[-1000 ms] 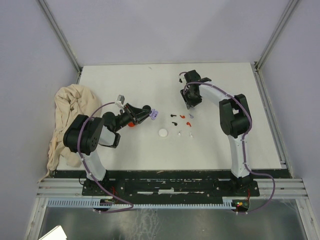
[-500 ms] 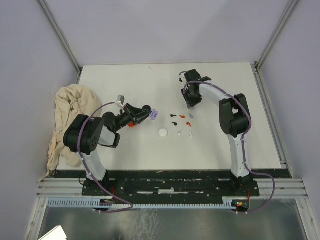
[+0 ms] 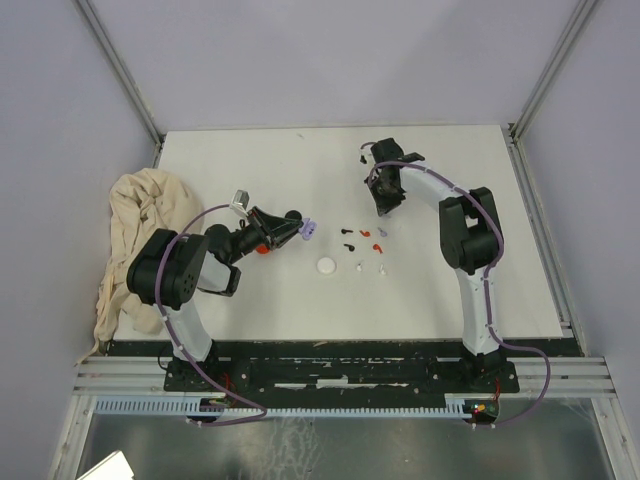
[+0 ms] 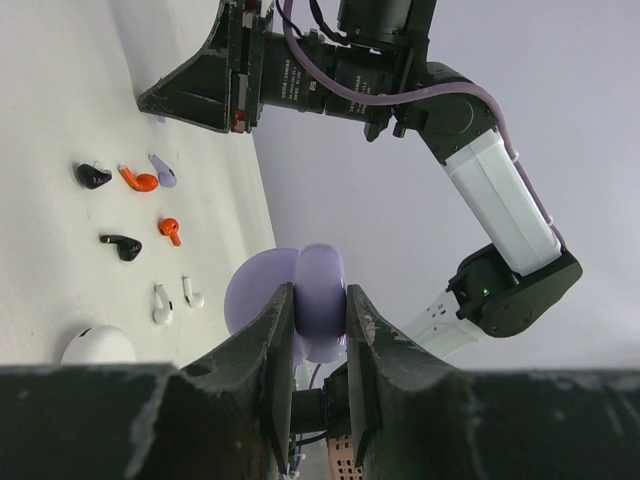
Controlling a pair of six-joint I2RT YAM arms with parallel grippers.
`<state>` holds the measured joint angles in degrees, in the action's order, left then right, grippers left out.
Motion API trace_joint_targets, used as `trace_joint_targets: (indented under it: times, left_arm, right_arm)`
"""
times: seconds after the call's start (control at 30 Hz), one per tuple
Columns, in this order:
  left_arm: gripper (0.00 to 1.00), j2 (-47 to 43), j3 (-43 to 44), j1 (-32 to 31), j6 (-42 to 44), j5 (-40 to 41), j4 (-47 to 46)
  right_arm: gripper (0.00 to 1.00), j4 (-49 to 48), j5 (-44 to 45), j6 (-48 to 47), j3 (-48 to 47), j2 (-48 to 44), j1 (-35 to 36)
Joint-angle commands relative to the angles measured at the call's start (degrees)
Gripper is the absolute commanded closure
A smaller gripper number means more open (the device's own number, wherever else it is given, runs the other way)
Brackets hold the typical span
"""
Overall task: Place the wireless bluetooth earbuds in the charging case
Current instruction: Pick up the earbud from the center of the board.
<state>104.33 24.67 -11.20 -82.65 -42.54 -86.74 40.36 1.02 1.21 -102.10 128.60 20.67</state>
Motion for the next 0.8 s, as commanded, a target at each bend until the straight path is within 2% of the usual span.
trace_joint_targets:
  times: [0.0,0.1,0.33,0.53,0.63,0.77]
  left_arm:
    - [0.97,0.15,-0.51,0.37,-1.83,-0.37,-5.76]
    - [0.97,0.41,-0.64,0.36,-2.02,0.03,-5.78]
    - [0.97,0.49,-0.7,-0.23,-3.02,1.33,-5.87]
    - [0.97,1.63,0.64,-2.12,-5.84,2.72,-6.61]
    - [0.97,2.37,1.36,-2.61,-7.5,3.61,-6.65]
    - [0.97,3.42,2.58,-3.65,-9.76,4.73,-7.37]
  right_arm:
    - [0.83,-1.27,-1.34,0.05,-1.11,-1.05,-0.45]
    - [0.96,-4.74,-3.42,0.99,1.53,-5.35,-0.39]
    - [0.98,-20.56,-11.65,4.79,16.31,-22.11,0.64]
    - [0.98,-44.66,-20.42,13.57,35.69,-37.43,2.91]
    - [0.98,-54.46,-19.98,16.61,41.97,-42.01,5.56]
    - [0.98,-62.93,-17.04,15.87,46.96,-44.44,11.06]
